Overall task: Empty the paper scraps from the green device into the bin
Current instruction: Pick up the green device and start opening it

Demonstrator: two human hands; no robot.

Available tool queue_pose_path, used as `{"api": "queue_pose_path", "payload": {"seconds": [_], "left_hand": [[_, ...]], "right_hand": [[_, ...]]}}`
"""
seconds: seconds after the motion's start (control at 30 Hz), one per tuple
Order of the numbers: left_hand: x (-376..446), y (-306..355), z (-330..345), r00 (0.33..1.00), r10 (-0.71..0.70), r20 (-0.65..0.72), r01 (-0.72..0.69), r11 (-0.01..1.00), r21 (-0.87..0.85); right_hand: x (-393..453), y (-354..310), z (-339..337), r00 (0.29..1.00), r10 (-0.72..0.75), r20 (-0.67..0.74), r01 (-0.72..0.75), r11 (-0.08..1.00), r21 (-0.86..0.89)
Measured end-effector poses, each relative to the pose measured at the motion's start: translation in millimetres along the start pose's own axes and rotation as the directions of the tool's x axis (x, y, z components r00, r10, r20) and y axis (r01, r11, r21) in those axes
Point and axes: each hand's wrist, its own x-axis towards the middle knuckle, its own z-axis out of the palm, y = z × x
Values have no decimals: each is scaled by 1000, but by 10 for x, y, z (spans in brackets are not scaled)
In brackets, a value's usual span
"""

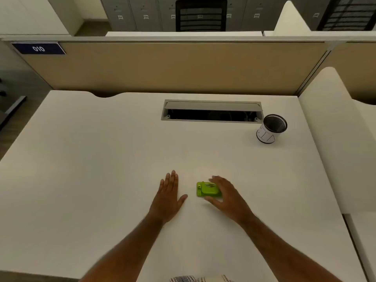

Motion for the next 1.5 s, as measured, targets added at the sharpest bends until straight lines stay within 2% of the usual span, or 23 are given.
{"api": "queue_pose_path", "payload": {"seconds": [0.23,0.33,0.43,0.5,0.63,0.87,1.0,1.13,1.33,1.5], "left_hand": [[-71,38,-31,999,-26,25,25,999,26],[-58,32,-33,999,-18,28,18,1000,-23],[-73,70,-24,1000,-8,2,8,996,-92],[-74,97,-17,999,22,-32,-26,992,-124],[-25,271,-141,985,90,-146,-119,971,-208],[-26,541,-425,969,67,-237,-176,862,-476],[-54,612,-558,974,16,-227,-159,764,-625],[-67,672,-626,972,37,-234,-192,701,-687],[-131,751,-747,988,11,-152,-129,592,-795],[-181,804,-799,993,22,-114,-108,532,-840]], "right_hand": [[132,-73,36,995,-96,-30,91,986,-139],[181,-119,-31,1000,-30,-4,30,992,-125],[191,-198,-96,994,110,8,-110,993,47],[181,-244,-117,976,216,35,-218,957,194],[161,-329,-142,953,302,35,-290,869,402],[167,-561,-300,887,433,161,-417,600,682],[155,-588,-347,880,409,243,-428,457,780],[152,-684,-457,889,345,302,-439,450,778],[174,-671,-560,864,375,336,-487,449,749],[213,-696,-652,854,393,340,-508,492,707]]}}
